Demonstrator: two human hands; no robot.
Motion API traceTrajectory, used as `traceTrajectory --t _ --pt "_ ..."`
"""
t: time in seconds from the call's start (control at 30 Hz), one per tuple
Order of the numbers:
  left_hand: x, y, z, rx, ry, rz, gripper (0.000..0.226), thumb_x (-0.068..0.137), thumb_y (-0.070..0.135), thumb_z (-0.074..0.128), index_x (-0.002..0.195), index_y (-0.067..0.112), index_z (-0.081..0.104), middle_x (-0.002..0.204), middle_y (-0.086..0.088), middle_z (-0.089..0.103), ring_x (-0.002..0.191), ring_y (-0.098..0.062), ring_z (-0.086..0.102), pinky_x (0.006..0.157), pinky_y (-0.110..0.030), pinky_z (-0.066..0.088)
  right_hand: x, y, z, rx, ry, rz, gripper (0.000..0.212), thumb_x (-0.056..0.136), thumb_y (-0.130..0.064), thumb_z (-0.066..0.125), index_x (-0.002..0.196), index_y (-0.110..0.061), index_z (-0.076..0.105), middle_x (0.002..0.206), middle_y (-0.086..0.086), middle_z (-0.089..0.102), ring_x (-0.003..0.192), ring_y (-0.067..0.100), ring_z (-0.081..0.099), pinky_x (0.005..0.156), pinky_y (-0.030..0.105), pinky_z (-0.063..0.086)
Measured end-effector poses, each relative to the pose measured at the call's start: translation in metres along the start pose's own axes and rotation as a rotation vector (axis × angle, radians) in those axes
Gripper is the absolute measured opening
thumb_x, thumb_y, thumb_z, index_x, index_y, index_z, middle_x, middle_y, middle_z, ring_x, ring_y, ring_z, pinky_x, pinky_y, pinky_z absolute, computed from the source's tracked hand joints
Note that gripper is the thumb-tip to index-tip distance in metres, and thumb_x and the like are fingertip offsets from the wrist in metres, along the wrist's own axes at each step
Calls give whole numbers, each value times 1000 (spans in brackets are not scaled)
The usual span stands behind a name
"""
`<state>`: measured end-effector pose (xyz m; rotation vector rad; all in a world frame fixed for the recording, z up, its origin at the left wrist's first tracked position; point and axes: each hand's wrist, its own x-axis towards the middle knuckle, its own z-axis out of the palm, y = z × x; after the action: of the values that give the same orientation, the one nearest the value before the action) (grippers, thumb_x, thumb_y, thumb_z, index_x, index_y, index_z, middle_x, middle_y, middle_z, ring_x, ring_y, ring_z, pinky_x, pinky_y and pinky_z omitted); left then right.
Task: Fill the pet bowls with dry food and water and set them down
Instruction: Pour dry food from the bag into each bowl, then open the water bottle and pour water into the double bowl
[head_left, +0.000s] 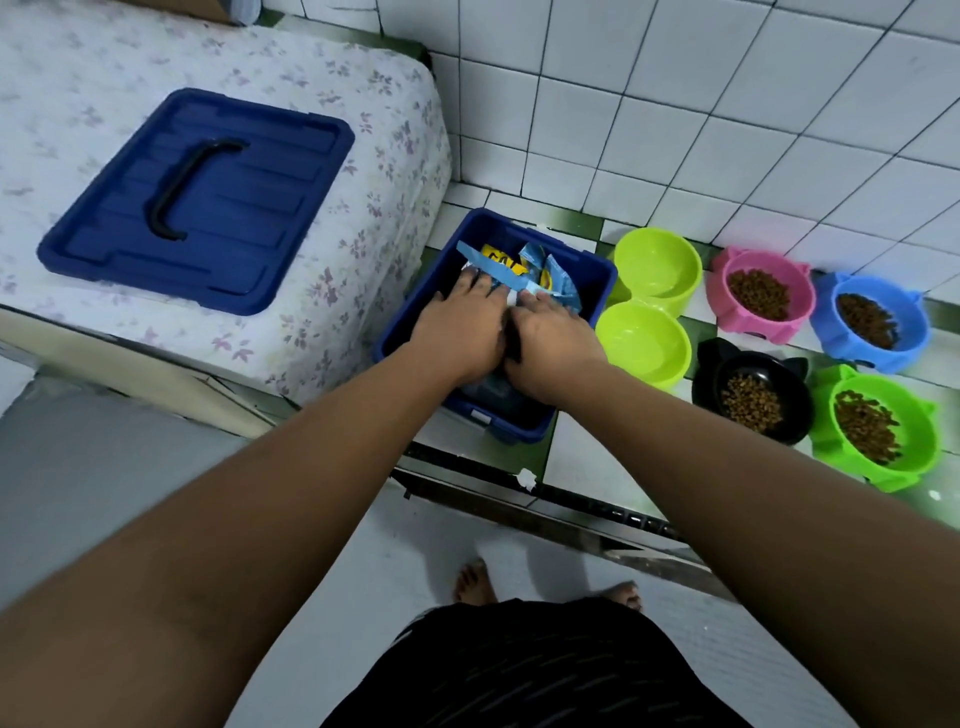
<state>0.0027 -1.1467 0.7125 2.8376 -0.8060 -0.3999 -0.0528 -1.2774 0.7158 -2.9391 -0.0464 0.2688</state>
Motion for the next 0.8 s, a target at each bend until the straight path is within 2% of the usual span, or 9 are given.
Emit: traceTrajectory --t 0.07,0.13,0.27,0.4,0.5,0.67,0.8 --pt "-2 11 -12 -4 152 -23 34 101 34 47 124 13 60 129 -11 62 126 -29 53 90 -47 52 -3 4 -6 114 146 -16 43 86 -29 56 126 -13 57 131 9 57 126 31 49 102 44 46" --pt "-1 26 -27 2 230 -47 26 100 33 48 105 13 64 104 -9 68 98 -30 64 74 -42 51 -7 12 -13 215 228 -30 33 82 -23 58 113 -11 61 116 10 62 112 33 54 93 45 50" --pt "7 58 -47 -55 269 -5 23 101 31 48 106 15 64 104 -5 66 96 -27 63 79 -42 51 -20 35 -24 334 362 -25 28 79 -21 56 105 -10 60 105 9 64 100 31 57 84 42 50" --pt "13 95 -47 -159 332 48 21 97 35 52 102 20 66 101 -1 69 96 -25 63 75 -37 48 -40 63 -36 433 490 37 20 80 -13 60 99 -7 62 95 9 65 92 27 56 77 36 44" --pt "18 123 -41 -223 341 92 18 95 36 55 97 22 67 92 4 65 96 -23 63 73 -33 44 -55 88 -39 474 533 78 22 81 -14 60 102 -8 62 99 8 67 94 26 59 78 35 46" --pt "29 169 -27 -301 292 123 22 94 39 59 106 23 67 99 0 72 102 -23 64 84 -39 52 -85 132 -41 505 552 144 24 85 -19 60 108 -12 62 105 6 66 97 24 61 80 39 51" --pt "37 216 -15 -386 297 156 18 93 34 64 104 20 67 86 2 70 88 -19 62 82 -37 51 -112 177 -46 560 582 170 24 83 -19 60 106 -13 62 104 4 66 96 20 60 83 40 52"
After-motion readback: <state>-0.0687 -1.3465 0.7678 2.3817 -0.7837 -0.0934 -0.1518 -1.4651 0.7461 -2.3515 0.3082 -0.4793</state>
